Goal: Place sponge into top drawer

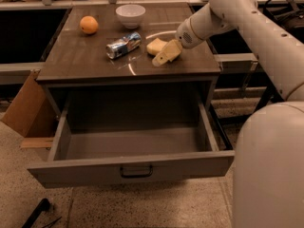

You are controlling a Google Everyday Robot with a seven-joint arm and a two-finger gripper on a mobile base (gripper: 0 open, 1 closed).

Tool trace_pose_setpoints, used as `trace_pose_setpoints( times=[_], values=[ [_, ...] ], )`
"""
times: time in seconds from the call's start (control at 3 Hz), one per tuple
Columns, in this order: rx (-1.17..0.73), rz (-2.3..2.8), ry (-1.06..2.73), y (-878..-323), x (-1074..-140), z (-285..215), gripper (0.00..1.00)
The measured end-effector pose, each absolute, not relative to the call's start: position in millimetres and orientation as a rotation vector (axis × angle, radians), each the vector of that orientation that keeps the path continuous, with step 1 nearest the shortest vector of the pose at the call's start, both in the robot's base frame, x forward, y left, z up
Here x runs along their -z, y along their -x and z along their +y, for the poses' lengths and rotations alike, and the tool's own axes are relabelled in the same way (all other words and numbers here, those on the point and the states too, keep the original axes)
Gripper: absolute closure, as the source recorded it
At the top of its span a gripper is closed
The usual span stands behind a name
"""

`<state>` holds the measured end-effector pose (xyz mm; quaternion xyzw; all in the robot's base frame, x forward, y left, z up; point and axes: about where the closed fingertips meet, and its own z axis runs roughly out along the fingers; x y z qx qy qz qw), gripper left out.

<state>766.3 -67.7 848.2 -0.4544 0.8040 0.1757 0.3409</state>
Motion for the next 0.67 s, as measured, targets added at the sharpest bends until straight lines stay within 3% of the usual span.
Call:
trace_pose_setpoints(
  times=[0.33, 0.67],
  values=[
    [-0.465, 2.11, 1.185, -772.5, -840.7, -65.2, 0.13],
    [-0.445, 2.128, 1.209, -774.2, -835.7, -59.8, 0.36]
  ],
)
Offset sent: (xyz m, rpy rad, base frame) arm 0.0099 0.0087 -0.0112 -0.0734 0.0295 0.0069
